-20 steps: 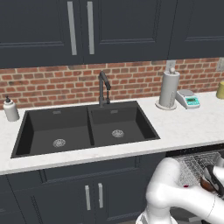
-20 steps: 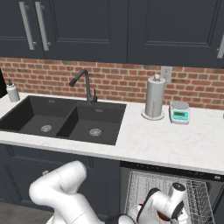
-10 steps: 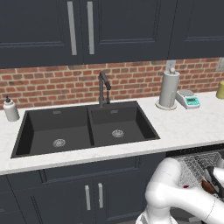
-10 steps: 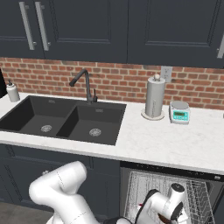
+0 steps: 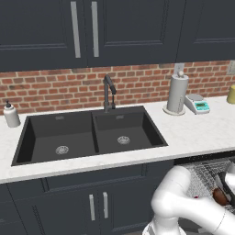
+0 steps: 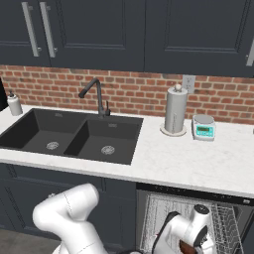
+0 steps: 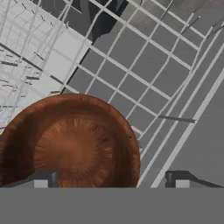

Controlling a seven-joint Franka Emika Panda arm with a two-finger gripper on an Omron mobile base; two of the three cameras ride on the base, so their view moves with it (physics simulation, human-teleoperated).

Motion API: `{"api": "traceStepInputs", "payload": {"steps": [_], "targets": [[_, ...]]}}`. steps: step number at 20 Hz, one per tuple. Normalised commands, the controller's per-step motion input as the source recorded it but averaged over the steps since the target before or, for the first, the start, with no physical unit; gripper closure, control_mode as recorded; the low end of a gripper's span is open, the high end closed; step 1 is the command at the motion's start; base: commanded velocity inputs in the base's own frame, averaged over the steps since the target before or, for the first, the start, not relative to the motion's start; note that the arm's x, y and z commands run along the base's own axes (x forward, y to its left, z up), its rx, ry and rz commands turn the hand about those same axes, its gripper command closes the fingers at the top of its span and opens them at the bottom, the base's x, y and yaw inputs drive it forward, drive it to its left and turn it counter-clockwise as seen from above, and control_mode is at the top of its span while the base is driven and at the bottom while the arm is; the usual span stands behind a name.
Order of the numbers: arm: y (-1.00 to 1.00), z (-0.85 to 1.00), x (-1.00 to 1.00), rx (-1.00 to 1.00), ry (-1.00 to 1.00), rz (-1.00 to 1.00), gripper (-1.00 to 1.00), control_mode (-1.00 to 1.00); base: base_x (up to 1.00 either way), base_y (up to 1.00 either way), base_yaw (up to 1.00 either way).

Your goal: Pick up the cup and bowl from the counter, place them in the dishwasher, and close the dishwasher door.

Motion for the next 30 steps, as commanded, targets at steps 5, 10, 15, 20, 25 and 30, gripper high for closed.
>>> {"api": "traceStepInputs", "payload": {"steps": [5, 10, 15, 20, 25, 30], "targets": [[0.0, 0.67, 0.0, 0.01, -0.06, 0.0, -1.0, -1.0, 0.0, 0.0, 0.0], [0.0, 0.81, -0.04, 0.03, -0.08, 0.0, -1.0, -1.0, 0.0, 0.0, 0.0], [0.0, 0.86, -0.31, 0.01, -0.02, 0.0, -1.0, -1.0, 0.0, 0.0, 0.0], [0.15, 0.57, -0.61, 0.0, -0.1, 0.0, -1.0, -1.0, 0.0, 0.0, 0.0], [0.16, 0.25, -0.31, 0.03, -0.07, 0.0, -1.0, -1.0, 0.0, 0.0, 0.0], [0.01, 0.34, -0.27, 0.06, -0.08, 0.0, -1.0, -1.0, 0.0, 0.0, 0.0]]}}
